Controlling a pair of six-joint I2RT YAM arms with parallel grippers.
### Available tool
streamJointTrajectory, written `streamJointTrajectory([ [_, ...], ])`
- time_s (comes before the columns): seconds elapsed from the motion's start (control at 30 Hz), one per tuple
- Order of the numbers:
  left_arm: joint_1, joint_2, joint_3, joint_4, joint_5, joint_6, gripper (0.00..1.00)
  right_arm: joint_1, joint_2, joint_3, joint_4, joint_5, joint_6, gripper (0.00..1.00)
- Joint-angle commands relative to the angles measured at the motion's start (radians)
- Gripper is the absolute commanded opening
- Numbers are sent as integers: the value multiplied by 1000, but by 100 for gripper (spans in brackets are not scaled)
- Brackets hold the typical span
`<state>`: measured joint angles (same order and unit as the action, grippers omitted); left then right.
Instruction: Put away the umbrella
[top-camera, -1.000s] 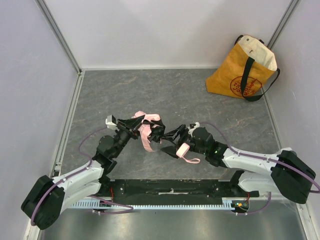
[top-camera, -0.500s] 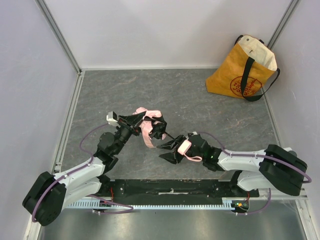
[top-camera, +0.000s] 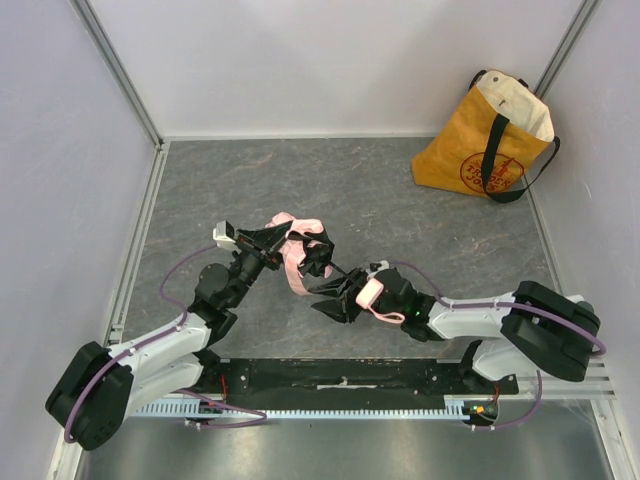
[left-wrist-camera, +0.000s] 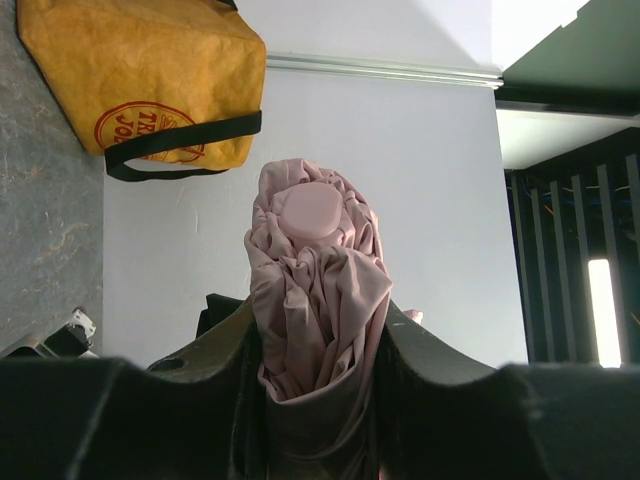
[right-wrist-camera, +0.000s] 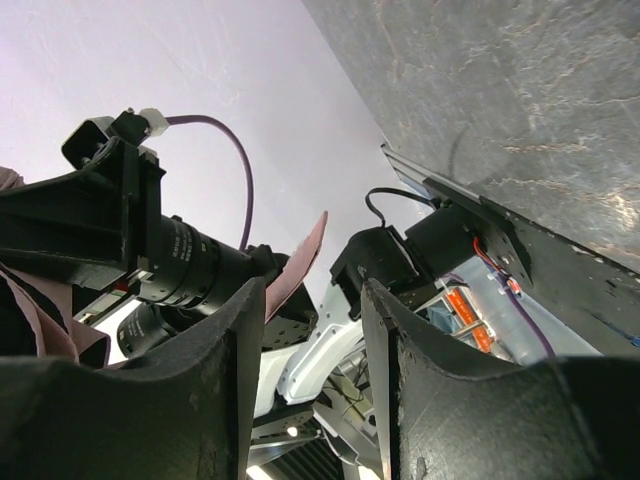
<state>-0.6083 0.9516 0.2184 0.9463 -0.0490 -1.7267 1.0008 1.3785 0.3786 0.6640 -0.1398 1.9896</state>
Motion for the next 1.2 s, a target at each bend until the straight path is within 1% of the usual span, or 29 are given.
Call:
streamJointTrajectory([
  [0.0, -1, -1, 42, 115, 11, 13, 2, 12, 25, 54, 66, 19, 156, 49],
  [0.07, -2, 1, 47, 120, 15, 12, 2, 16, 37, 60, 63, 20, 161, 44],
  [0.13, -4, 3, 47, 120, 14, 12, 2, 19, 57, 65, 86, 19, 170, 42],
  [0.2, -2, 0, 44, 121, 14, 12, 2, 25, 82, 71, 123, 14, 181, 41],
  [0.4, -4, -2, 32, 124, 15, 4, 2, 32, 116, 85, 158, 13, 190, 40],
  [0.47, -2, -4, 32, 126, 17, 4, 2, 32, 123, 89, 167, 19, 190, 35],
  [0.5, -2, -7, 32, 124, 17, 4, 2, 32, 126, 92, 166, 20, 190, 34],
  [0.57, -4, -7, 29, 124, 17, 1, 2, 32, 134, 92, 172, 28, 192, 26],
  [0.6, -4, -8, 26, 126, 17, -2, 2, 32, 136, 88, 181, 32, 193, 14],
  [0.63, -4, -16, 22, 124, 18, -5, 2, 32, 137, 77, 189, 49, 196, 1],
  [0.73, -4, -31, 13, 114, 21, -10, 2, 32, 114, 51, 197, 94, 166, 0],
  [0.8, -4, -59, 7, 76, 32, -16, 2, 25, 90, 7, 207, 179, 115, 0],
  [0.83, -4, -74, 1, 60, 37, -10, 2, 16, 82, -19, 236, 204, 89, 0],
  [0.9, -7, -112, -4, -6, 44, 3, 2, -33, 102, -69, 386, 206, 34, 0],
  [0.93, -7, -128, -5, -33, 81, 7, 2, -91, 129, -88, 508, 183, -22, 0],
  [0.97, -11, -140, -13, -43, 92, 15, 2, -131, 146, -95, 561, 162, -79, 0],
  [1.0, -15, -149, -19, -50, 107, 13, 2, -180, 166, -87, 612, 143, -141, 0],
  [1.07, -24, -154, -21, -87, 155, 1, 2, -246, 220, -14, 666, 2, -259, 0],
  [1.1, -30, -151, -21, -93, 169, -5, 2, -269, 264, 11, 760, -42, -294, 0],
  [1.17, -50, -143, -33, -66, 169, -20, 2, -278, 298, 49, 859, -59, -326, 0],
])
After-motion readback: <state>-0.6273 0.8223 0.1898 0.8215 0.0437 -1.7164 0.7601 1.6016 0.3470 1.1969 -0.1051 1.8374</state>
